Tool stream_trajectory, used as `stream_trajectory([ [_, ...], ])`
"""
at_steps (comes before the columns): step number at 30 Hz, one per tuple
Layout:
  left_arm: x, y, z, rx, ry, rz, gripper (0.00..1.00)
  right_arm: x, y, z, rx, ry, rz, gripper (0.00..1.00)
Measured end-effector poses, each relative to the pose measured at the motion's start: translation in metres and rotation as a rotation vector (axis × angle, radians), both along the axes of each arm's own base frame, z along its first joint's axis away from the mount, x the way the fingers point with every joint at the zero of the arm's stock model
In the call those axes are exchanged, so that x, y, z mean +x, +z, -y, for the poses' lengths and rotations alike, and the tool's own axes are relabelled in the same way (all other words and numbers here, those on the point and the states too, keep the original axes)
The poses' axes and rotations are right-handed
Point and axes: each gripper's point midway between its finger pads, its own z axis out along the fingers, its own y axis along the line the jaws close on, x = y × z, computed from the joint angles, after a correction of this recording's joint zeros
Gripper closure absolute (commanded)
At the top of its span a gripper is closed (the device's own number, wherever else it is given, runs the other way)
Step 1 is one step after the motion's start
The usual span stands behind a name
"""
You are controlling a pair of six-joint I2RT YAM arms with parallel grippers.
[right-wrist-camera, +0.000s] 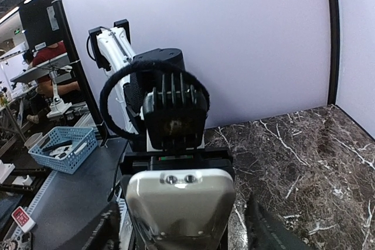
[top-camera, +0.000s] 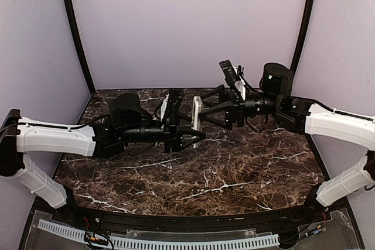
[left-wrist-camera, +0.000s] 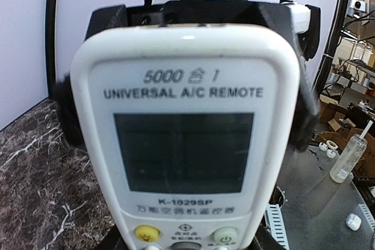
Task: Load the batteries into the remote control
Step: Pass from the right arm to the left, then place the remote control at the center of the board.
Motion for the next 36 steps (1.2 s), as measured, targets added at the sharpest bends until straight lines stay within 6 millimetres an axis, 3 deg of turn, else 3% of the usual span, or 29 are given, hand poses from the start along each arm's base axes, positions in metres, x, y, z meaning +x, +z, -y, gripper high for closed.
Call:
stream_trajectory([
  [4, 0.012, -0.025, -0.005, 0.108, 0.086, -0.075, 1.0, 0.017, 0.004, 0.011, -0.018, -0.131, 0.003, 0.01],
  [6, 0.023, -0.042, -0.01, 0.186, 0.164, -0.131, 0.94, 0.032, 0.003, 0.02, -0.04, -0.232, -0.002, 0.01],
  [10, 0.054, -0.084, -0.025, 0.352, 0.382, -0.269, 0.84, 0.077, -0.028, 0.044, -0.176, -0.525, -0.056, 0.01],
  [13, 0.073, -0.14, -0.043, 0.503, 0.574, -0.405, 0.82, 0.099, -0.064, 0.062, -0.315, -0.674, -0.103, 0.01],
  [17, 0.076, -0.22, -0.075, 0.714, 0.772, -0.585, 0.85, 0.111, -0.104, 0.081, -0.472, -0.79, -0.14, 0.01],
  [20, 0.075, -0.254, -0.094, 0.837, 0.898, -0.68, 0.83, 0.113, -0.114, 0.091, -0.522, -0.834, -0.145, 0.01],
  [22, 0.078, -0.261, -0.096, 0.877, 0.965, -0.723, 0.77, 0.115, -0.116, 0.095, -0.534, -0.856, -0.142, 0.01],
  [24, 0.083, -0.258, -0.092, 0.876, 1.001, -0.748, 0.55, 0.116, -0.118, 0.097, -0.543, -0.869, -0.141, 0.01],
  [25, 0.084, -0.258, -0.091, 0.876, 1.01, -0.759, 0.36, 0.116, -0.119, 0.098, -0.548, -0.873, -0.141, 0.01],
  [27, 0.084, -0.261, -0.091, 0.883, 1.024, -0.777, 0.2, 0.116, -0.122, 0.1, -0.558, -0.877, -0.143, 0.01],
  [32, 0.081, -0.264, -0.094, 0.895, 1.043, -0.798, 0.03, 0.115, -0.127, 0.101, -0.573, -0.877, -0.148, 0.01],
  [36, 0.081, -0.262, -0.094, 0.901, 1.041, -0.797, 0.01, 0.115, -0.129, 0.104, -0.579, -0.885, -0.154, 0.01],
])
